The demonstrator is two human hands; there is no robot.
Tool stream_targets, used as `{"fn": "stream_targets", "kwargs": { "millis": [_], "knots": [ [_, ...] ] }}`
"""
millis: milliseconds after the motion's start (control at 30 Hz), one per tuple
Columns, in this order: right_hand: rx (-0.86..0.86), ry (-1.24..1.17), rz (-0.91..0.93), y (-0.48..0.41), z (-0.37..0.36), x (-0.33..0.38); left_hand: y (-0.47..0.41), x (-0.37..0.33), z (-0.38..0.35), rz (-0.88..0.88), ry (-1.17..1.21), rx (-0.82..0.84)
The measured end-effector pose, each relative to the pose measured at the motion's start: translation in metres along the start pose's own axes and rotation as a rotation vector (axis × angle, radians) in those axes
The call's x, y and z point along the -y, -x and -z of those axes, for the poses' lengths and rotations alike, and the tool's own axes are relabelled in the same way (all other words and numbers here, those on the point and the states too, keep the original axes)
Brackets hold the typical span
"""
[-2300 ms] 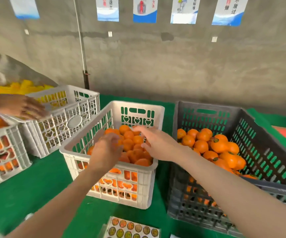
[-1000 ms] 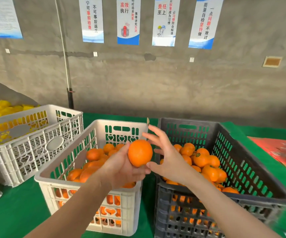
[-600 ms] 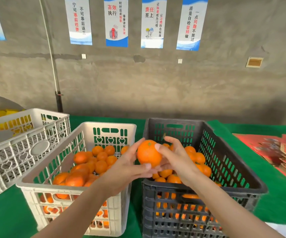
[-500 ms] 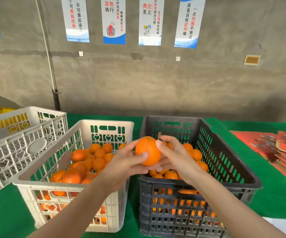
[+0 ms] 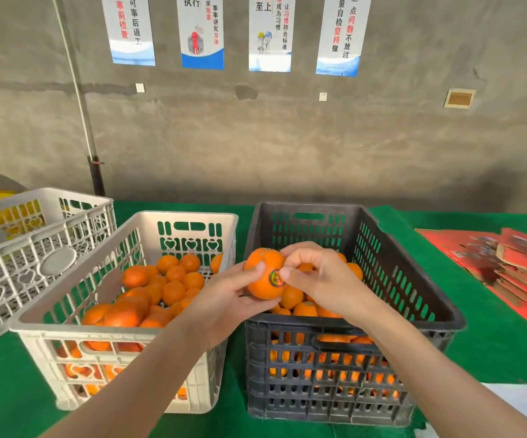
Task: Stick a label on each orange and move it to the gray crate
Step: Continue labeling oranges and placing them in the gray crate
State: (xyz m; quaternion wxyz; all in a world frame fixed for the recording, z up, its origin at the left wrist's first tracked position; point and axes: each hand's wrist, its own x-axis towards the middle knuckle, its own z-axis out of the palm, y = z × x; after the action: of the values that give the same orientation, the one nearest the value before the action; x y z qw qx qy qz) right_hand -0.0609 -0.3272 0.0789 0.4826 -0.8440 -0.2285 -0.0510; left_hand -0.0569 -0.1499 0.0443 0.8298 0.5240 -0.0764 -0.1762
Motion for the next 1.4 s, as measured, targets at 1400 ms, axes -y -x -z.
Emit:
{"fn": "stream_targets", "kwargs": {
  "millis": [1400],
  "knots": [
    [0.894,0.946,-0.746,-0.051,0.069,-0.161,-0.074,0.04,-0.003,-0.234,-1.562,-0.22]
  ]
}}
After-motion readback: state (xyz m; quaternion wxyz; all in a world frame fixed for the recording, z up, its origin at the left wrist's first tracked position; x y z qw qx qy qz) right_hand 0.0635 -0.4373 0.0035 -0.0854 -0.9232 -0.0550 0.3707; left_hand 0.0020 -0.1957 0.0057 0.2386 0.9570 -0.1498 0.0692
